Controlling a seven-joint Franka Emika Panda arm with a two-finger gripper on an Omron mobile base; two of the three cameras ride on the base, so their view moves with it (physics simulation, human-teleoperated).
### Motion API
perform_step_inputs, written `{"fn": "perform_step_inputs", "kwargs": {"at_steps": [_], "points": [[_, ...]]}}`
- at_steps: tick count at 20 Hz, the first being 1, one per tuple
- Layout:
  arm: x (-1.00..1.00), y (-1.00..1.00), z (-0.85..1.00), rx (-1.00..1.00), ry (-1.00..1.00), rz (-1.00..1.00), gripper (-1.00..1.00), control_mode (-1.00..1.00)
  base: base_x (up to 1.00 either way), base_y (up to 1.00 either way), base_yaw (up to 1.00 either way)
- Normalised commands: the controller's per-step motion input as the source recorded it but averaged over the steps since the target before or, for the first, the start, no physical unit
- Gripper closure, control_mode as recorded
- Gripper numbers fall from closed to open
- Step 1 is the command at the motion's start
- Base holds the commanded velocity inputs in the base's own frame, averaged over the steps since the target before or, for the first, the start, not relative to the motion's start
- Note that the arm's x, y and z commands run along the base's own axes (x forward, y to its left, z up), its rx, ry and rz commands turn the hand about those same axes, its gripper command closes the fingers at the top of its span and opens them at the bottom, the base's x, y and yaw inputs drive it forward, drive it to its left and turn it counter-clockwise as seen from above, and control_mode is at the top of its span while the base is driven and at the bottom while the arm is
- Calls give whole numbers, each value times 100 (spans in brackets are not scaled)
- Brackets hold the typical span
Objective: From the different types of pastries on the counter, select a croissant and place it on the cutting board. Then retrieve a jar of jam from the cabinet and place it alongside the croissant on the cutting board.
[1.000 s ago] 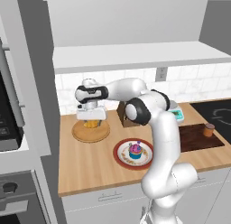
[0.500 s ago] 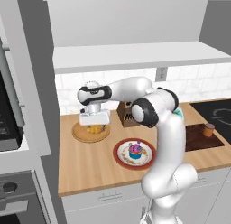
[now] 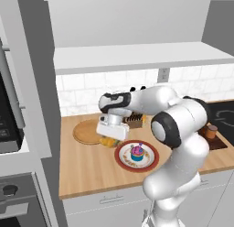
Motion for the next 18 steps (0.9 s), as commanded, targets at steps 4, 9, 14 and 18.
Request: {"fn": "perform_step_inputs", "kwargs": {"at_steps": [4,9,14,18], "points": [[-50,-16,14,3,-1,-21,100,-100,0,0,0],[0,-14,48,0,-3,-1,100,-100,0,0,0],[1,-32,30,0,-8,0,100,-100,0,0,0],[6,-43,13,0,-7,0,100,-100,0,0,0]]}}
